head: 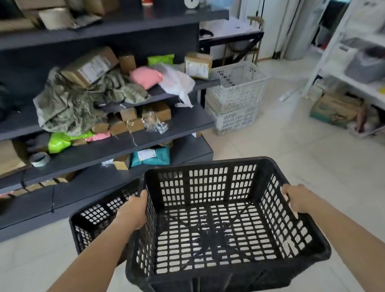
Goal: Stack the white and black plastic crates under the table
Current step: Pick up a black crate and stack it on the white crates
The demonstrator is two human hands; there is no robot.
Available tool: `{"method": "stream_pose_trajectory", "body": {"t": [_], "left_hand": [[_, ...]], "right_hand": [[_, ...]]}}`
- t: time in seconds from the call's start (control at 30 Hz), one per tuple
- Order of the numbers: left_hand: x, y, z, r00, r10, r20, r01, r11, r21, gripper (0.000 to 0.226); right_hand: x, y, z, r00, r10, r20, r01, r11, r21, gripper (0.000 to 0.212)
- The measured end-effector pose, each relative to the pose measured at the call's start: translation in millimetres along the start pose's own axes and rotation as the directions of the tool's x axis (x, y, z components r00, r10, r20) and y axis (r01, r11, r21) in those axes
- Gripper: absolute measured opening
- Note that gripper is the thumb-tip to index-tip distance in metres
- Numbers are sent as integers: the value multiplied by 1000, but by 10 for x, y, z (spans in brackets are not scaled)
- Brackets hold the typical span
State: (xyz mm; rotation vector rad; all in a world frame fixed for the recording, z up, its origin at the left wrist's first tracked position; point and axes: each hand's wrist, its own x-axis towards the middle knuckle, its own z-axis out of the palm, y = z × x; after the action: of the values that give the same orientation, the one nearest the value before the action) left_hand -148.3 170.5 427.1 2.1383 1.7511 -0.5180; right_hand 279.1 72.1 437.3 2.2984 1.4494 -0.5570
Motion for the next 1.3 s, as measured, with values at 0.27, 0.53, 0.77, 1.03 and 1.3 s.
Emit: {"method": "stream_pose_trajectory", "body": {"t": [0.27, 0.53, 0.77, 1.03, 1.3], "left_hand": [[969, 939, -735, 992, 122, -25, -122, 992, -20, 43], [2014, 2190, -1411, 990, 142, -17, -141, 988, 57, 42], [2898, 3229, -2077, 992, 117, -42, -118, 993, -15, 41], [4170, 4113, -2833, 994, 107, -23, -109, 991, -80, 36], [5950, 4642, -3692, 996, 85, 41, -71, 960, -270, 30]], "right_hand": [[666, 776, -781, 997, 80, -5, -79, 993, 87, 40], [1784, 1659, -1503, 997, 60, 45, -65, 991, 118, 48], [2915, 2445, -2330, 999, 34, 35, -38, 992, 119, 49], [4457, 2910, -3513, 997, 47, 60, -52, 994, 98, 61], [6189, 2920, -4690, 999, 46, 15, -47, 997, 62, 56]]}}
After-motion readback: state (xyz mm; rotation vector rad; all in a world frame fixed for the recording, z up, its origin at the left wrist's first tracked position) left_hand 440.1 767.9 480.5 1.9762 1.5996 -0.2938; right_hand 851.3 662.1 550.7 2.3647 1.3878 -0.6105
